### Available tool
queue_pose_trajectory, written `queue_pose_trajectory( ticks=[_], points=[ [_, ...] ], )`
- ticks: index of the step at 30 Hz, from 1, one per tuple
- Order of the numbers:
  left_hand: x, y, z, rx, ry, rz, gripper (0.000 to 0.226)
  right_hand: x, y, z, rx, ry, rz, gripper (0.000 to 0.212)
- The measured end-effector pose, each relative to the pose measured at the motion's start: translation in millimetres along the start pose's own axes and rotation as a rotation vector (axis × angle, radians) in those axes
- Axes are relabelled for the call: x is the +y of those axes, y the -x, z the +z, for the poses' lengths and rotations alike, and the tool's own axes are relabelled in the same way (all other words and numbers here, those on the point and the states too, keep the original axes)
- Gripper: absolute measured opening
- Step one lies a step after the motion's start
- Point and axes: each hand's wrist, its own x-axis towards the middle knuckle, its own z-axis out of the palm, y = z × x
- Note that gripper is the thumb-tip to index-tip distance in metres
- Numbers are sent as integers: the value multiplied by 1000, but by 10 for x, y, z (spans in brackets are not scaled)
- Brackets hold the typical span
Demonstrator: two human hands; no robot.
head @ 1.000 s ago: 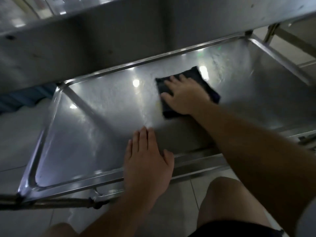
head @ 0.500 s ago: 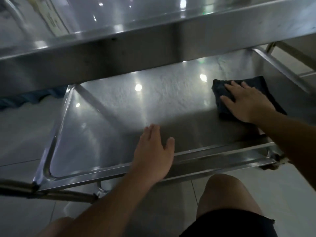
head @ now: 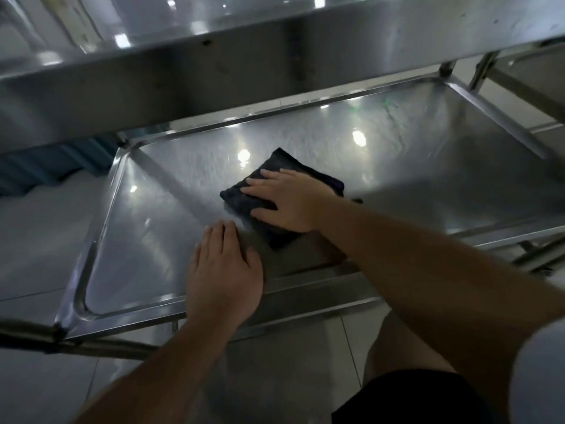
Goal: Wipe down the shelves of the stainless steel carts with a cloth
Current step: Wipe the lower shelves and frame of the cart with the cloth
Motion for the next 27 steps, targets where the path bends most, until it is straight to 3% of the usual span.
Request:
queue_pose_trajectory(
  ticks=[2,5,9,14,17,22,27],
  points=[
    [-7,-12,12,-1,-19,1,67,324,-12,-56,39,20,63,66],
    [-1,-2,32,11,-32,-12,71,1056,77,-170,144,-14,378,63],
    [15,-14,52,28,-39,-13,74,1872,612,-216,164,-14,706,71],
    [28,-1,40,28,-45,-25,71,1888,1363,-147,124,-32,892,77],
    [52,-5,35,15,-54,-29,71,1351,1474,-28,114,-20,843,83],
    [45,14,-2,11,-52,-16,68,324,1189,185,101,-29,525,81],
    [18,11,-15,5,-45,1,63,551,1347,109,64,-42,331,76]
  ],
)
